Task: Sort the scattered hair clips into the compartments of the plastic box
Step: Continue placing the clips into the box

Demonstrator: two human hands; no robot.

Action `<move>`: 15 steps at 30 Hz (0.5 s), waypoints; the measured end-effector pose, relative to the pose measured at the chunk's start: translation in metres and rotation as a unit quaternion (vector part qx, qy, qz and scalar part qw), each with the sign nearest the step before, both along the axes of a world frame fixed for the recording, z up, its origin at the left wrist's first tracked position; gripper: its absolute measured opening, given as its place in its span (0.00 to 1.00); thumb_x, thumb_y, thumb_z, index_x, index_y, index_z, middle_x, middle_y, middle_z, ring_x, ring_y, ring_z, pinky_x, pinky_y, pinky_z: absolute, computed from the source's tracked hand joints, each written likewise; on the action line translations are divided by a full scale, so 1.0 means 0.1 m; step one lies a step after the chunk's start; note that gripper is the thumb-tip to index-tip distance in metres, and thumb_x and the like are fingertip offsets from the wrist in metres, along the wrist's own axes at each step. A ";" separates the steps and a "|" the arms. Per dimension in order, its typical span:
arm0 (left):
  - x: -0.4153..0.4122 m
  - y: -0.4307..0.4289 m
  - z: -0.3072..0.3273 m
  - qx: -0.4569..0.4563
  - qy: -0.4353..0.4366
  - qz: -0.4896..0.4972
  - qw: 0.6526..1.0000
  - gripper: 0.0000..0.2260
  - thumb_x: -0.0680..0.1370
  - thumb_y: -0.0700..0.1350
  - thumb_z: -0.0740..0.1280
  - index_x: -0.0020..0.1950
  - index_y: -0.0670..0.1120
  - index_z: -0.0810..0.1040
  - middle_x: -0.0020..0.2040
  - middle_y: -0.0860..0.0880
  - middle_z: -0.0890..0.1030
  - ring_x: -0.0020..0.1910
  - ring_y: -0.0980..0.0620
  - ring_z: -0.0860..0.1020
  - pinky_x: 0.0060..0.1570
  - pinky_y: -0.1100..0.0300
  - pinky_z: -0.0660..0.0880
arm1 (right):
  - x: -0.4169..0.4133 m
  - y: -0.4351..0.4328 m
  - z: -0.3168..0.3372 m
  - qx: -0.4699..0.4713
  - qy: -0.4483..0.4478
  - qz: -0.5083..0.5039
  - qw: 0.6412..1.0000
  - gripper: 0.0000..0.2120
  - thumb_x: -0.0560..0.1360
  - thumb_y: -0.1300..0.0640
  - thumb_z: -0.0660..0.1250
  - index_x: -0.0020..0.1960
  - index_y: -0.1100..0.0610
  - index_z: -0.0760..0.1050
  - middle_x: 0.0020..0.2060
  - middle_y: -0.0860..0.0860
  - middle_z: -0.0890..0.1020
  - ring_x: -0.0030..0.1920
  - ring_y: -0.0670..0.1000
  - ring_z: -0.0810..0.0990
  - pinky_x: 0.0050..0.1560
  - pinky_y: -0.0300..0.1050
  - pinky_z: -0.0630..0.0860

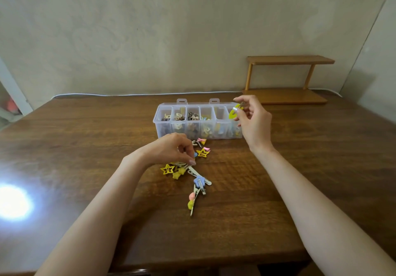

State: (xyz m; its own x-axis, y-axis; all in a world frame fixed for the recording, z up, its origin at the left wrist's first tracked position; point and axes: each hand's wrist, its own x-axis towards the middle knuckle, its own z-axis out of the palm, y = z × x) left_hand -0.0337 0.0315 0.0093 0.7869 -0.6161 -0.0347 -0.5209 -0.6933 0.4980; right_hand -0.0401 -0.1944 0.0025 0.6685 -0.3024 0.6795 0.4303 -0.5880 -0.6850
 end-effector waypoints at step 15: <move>-0.04 -0.07 -0.02 -0.128 0.003 0.025 0.991 0.05 0.75 0.47 0.69 0.46 0.45 0.78 0.46 0.49 0.81 0.47 0.52 0.78 0.48 0.56 0.75 | 0.05 0.12 -0.02 -0.144 -0.028 0.002 0.989 0.15 0.73 0.69 0.63 0.56 0.59 0.80 0.50 0.54 0.82 0.48 0.49 0.79 0.53 0.47 0.78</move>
